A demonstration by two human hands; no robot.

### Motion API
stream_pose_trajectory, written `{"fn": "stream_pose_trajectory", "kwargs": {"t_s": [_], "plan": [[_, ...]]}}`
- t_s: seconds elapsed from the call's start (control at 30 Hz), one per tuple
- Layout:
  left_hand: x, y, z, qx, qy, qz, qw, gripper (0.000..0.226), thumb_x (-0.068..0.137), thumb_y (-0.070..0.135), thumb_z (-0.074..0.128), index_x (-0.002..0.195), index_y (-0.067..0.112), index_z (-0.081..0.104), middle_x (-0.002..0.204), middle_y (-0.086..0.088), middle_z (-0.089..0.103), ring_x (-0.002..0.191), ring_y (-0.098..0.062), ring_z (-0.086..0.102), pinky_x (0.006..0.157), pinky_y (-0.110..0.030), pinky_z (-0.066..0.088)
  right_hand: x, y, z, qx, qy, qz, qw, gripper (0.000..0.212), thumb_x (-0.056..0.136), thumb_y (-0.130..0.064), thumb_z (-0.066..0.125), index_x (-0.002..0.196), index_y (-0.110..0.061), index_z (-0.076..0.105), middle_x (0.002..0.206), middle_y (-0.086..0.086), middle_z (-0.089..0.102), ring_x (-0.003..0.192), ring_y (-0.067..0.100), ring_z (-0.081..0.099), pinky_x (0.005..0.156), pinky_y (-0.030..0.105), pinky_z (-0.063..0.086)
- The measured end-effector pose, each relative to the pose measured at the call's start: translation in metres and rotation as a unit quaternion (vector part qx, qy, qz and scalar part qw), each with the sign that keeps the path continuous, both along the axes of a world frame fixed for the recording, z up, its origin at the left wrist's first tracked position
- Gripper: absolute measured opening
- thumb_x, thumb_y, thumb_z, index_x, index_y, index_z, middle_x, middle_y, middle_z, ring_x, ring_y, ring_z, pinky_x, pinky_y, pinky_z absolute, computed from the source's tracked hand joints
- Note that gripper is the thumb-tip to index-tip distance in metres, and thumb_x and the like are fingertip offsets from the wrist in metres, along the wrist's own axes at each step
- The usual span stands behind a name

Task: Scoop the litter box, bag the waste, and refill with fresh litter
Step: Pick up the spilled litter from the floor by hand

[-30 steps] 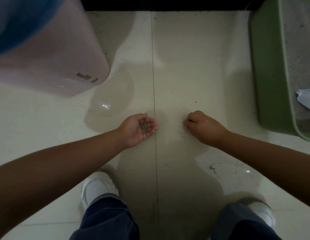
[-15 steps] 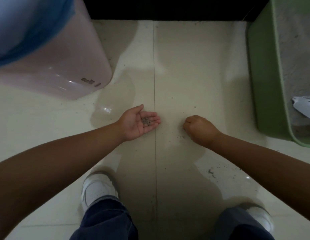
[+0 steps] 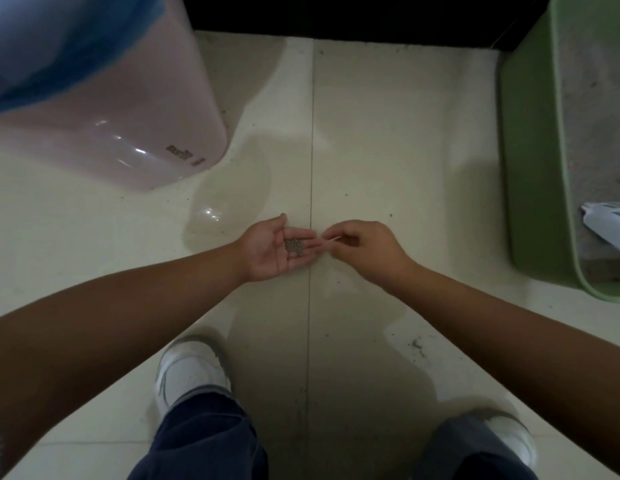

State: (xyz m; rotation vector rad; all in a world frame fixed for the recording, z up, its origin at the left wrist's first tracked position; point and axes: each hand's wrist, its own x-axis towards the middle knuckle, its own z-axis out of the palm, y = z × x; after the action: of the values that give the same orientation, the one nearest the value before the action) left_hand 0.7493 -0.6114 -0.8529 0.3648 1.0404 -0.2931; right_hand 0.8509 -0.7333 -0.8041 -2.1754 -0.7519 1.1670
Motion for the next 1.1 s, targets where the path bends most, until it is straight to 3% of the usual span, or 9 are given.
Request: {"fn": "stream_pose_trajectory", "kwargs": {"t_s": [0.03,0.2,0.33,0.5,0.63,0.67,0.77,0.97,1.1], "plan": [[0.000,0.000,0.000,-0.008,0.001,0.010,1.000,0.063,0.102,0.034,0.020,0.085,-0.009,0.061,0.068,-0.020,0.070,0.059,-0.026,0.071,0.056,-0.030,0.058,0.006,-0.004,-0.001,-0.014,-0.046,0.020,0.999,0.021,0.088,-0.007,0.058,0.105,0.001,0.068,0.107,0.016,0.068,0.089,0.019,0.060,0.067,0.006,0.040],[0.002,0.003,-0.002,-0.004,-0.002,0.024,1.000,0.074,0.102,0.027,0.025,0.055,-0.009,0.070,0.064,-0.020,0.070,0.056,-0.028,0.070,0.052,-0.031,0.057,0.047,-0.042,-0.013,-0.124,-0.206,0.125,0.963,0.030,0.087,-0.018,0.059,0.111,-0.001,0.064,0.114,0.017,0.062,0.108,0.029,0.056,0.089,0.029,0.040],[0.003,0.003,-0.001,0.004,0.003,0.015,1.000,0.073,0.101,0.025,0.027,0.054,-0.008,0.070,0.064,-0.019,0.070,0.056,-0.027,0.071,0.053,-0.030,0.057,0.041,-0.060,-0.022,-0.177,-0.209,0.186,0.944,0.044,0.082,-0.029,0.066,0.117,-0.003,0.058,0.121,0.014,0.051,0.111,0.027,0.051,0.092,0.027,0.040],[0.005,-0.001,0.000,0.004,0.007,0.007,1.000,0.071,0.101,0.024,0.028,0.055,-0.008,0.070,0.063,-0.020,0.069,0.056,-0.027,0.071,0.052,-0.030,0.057,0.029,-0.064,-0.035,-0.156,-0.229,0.165,0.947,0.032,0.089,-0.018,0.058,0.114,0.003,0.059,0.118,0.018,0.051,0.105,0.030,0.052,0.088,0.029,0.041],[0.006,-0.007,0.004,0.000,0.015,-0.010,1.000,0.056,0.101,0.024,0.028,0.074,-0.009,0.064,0.062,-0.019,0.069,0.055,-0.026,0.070,0.052,-0.029,0.057,0.030,-0.068,-0.042,-0.123,-0.269,0.196,0.935,0.015,0.084,-0.003,0.062,0.094,0.007,0.069,0.096,0.022,0.063,0.085,0.036,0.062,0.074,0.031,0.049],[0.006,-0.009,0.005,-0.001,0.017,-0.014,1.000,0.050,0.101,0.024,0.028,0.079,-0.009,0.060,0.061,-0.019,0.069,0.054,-0.025,0.070,0.052,-0.028,0.057,0.030,-0.068,-0.043,-0.117,-0.270,0.217,0.931,0.008,0.072,0.002,0.073,0.079,0.006,0.071,0.081,0.021,0.065,0.070,0.035,0.065,0.062,0.028,0.052],[0.005,-0.012,0.006,-0.004,0.020,-0.018,1.000,0.046,0.101,0.024,0.027,0.083,-0.008,0.056,0.061,-0.019,0.069,0.054,-0.024,0.070,0.053,-0.028,0.057,0.030,-0.068,-0.047,-0.126,-0.261,0.257,0.922,0.032,0.028,0.010,0.088,0.045,-0.004,0.065,0.047,0.009,0.057,0.033,0.023,0.054,0.033,0.015,0.041],[0.004,-0.011,0.008,0.004,0.031,-0.014,0.999,0.046,0.101,0.025,0.028,0.083,-0.007,0.057,0.061,-0.018,0.069,0.056,-0.024,0.070,0.054,-0.026,0.057,0.035,-0.065,-0.048,-0.109,-0.292,0.281,0.908,0.039,0.014,0.009,0.085,0.037,-0.008,0.058,0.038,0.005,0.051,0.024,0.018,0.046,0.026,0.010,0.030],[0.004,-0.010,0.011,0.017,0.043,-0.023,0.999,0.047,0.101,0.026,0.028,0.083,-0.006,0.057,0.060,-0.017,0.069,0.077,-0.026,0.063,0.066,-0.028,0.056,0.032,-0.058,-0.045,-0.101,-0.271,0.274,0.917,0.038,0.020,0.008,0.087,0.037,-0.004,0.055,0.037,0.009,0.050,0.024,0.021,0.046,0.025,0.014,0.030]]}}
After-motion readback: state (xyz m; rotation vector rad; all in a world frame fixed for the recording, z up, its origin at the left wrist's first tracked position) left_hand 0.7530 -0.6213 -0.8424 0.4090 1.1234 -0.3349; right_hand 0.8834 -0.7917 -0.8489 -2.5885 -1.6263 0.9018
